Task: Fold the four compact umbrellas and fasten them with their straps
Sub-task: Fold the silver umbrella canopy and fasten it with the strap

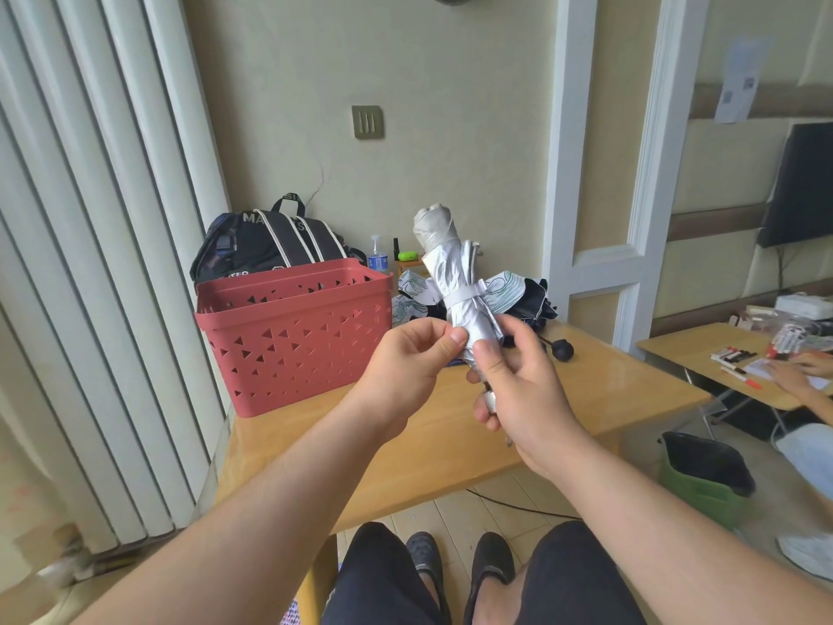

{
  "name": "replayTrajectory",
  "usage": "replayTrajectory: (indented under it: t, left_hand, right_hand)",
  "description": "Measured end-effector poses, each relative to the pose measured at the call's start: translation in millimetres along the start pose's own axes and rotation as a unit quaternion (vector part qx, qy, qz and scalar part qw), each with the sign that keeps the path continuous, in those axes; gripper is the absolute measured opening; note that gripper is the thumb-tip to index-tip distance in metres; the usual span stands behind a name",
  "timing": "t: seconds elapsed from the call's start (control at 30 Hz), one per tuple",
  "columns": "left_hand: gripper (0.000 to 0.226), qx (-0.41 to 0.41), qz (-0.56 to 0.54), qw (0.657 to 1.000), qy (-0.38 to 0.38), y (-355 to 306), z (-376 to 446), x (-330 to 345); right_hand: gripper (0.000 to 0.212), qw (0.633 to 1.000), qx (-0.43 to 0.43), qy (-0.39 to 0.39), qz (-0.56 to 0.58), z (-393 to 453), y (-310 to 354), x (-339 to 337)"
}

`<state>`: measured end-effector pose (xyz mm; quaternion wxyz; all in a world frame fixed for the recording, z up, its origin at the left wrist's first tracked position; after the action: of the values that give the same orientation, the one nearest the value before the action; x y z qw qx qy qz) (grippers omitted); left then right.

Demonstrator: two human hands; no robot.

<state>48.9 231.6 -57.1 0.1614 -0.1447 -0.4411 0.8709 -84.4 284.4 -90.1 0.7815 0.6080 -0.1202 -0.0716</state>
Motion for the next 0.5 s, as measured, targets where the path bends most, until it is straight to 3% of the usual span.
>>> replayTrajectory:
  t: [0.1,0.23,0.37,0.5]
  left_hand:
    - [0.017,0.006,-0.008,1.0,0.009,-4,0,1]
    - [0.013,-0.011,-0.021,0.999,-0.03,-8,5,-1]
    - [0.013,-0.006,0.069,0.994,-0.084,-14,11,-10]
    - [0.009,-0.045,0.024,0.994,-0.095,-15,10,-5]
  right_hand:
    - [0.039,0.999,-0.003,0.006,0.043,-2,6,1]
    - [0.049,0.995,-0.062,-0.061,-0.047,-1,9,-6]
    - [0.051,0.987,-0.079,-0.097,-0.105,-1,12,-11]
    - [0.048,0.978,-0.093,-0.121,-0.14,-1,11,-12]
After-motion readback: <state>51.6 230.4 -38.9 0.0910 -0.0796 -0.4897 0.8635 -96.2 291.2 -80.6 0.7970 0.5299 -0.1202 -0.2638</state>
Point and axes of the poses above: each hand's wrist, its own z-axis towards the middle knuckle, its own x-axis out of the palm, y = z × x, the point moved 7 cm from there along z, towards the middle knuckle, and after that the axes turned 11 degrees about x, right-handed, at the moved point
